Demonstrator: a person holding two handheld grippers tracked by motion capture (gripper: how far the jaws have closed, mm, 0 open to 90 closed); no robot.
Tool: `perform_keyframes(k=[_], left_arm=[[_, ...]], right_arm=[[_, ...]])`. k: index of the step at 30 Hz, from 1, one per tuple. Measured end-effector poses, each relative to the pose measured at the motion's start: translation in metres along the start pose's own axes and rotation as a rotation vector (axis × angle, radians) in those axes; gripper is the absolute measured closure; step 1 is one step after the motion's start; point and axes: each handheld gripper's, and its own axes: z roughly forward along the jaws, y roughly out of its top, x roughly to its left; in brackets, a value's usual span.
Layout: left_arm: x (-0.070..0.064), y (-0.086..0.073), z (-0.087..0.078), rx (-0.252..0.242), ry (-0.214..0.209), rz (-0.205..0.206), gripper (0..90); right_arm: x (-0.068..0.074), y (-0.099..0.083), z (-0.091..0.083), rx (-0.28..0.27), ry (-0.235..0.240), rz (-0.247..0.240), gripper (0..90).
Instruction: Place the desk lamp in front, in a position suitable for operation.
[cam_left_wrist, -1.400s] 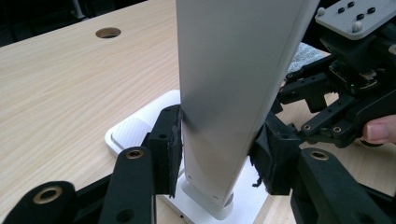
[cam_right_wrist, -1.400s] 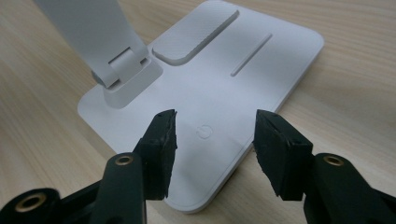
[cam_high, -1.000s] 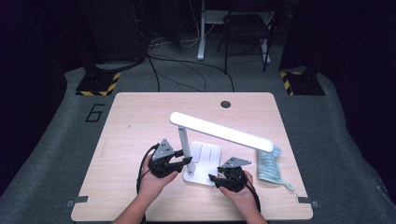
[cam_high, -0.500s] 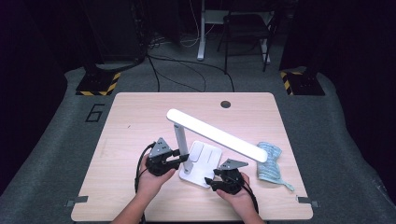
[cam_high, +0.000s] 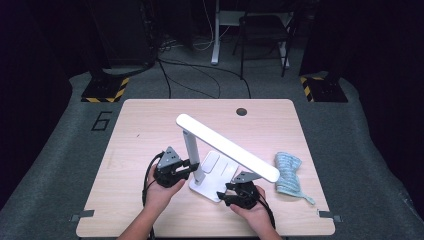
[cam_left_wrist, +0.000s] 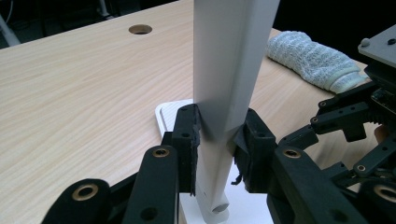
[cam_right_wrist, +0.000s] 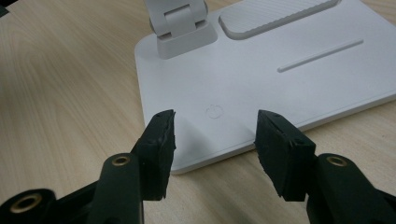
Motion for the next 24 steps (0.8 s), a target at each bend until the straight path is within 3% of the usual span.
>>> perform_keyframes(k=[8, 9, 24], left_arm=[[0.003, 0.0, -0.002, 0.005, 0.015, 0.002, 74.5], [0.003, 0.0, -0.002, 0.0, 0.017, -0.004, 74.8], [-0.002, -0.002, -0.011, 0.024, 0.008, -0.006, 74.6]], right_arm=[[0.0, 0.0, -0.001, -0.02, -0.031, 0.002, 47.0], [-0.002, 0.0, -0.002, 0.0, -0.042, 0.012, 47.1], [-0.008, -0.003, 0.0, 0.017, -0.049, 0.04, 48.0]])
